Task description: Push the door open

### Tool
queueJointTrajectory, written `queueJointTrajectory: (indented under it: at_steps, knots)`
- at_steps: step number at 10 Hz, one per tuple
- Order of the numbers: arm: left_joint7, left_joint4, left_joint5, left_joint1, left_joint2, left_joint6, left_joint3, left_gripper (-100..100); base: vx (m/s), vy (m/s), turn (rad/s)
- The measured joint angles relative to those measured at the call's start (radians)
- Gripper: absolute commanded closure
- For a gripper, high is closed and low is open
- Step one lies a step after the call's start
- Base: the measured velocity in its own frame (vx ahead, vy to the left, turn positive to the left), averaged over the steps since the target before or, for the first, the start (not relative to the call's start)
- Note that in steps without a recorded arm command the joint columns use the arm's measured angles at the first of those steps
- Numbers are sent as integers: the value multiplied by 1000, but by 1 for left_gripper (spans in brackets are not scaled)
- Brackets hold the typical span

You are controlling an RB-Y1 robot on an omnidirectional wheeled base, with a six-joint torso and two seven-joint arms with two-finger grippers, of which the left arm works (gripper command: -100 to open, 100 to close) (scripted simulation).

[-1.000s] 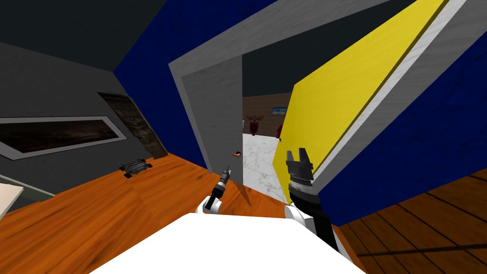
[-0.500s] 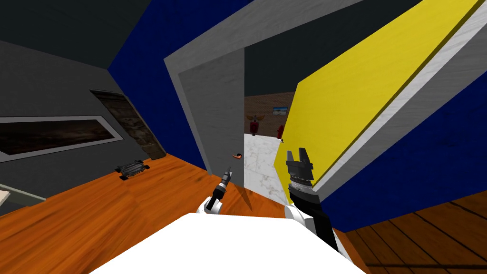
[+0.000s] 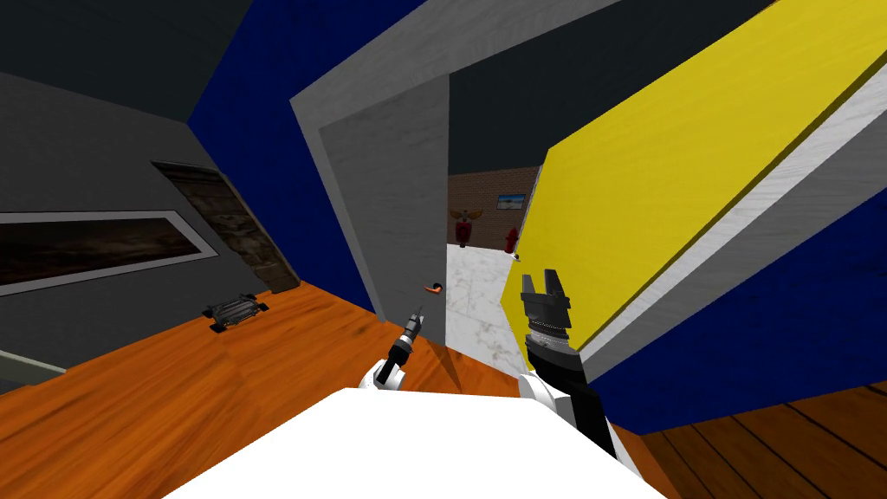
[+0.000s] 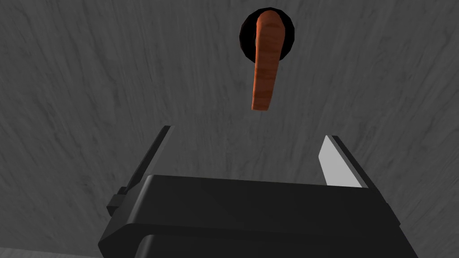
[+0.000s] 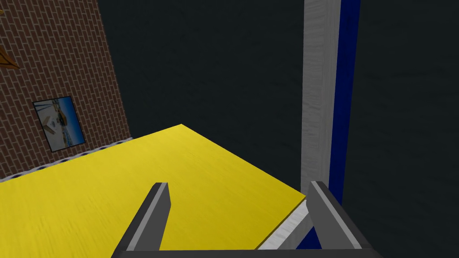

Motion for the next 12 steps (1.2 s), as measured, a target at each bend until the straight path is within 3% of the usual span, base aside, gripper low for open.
queueJointTrajectory:
  at_steps: [4,12]
  knots:
    - [12,85,-7,-36,-6,-21,-6,-100,73,30,-4]
    - [-4,105,0,-39,-14,-30,11,-100,188,-38,-31]
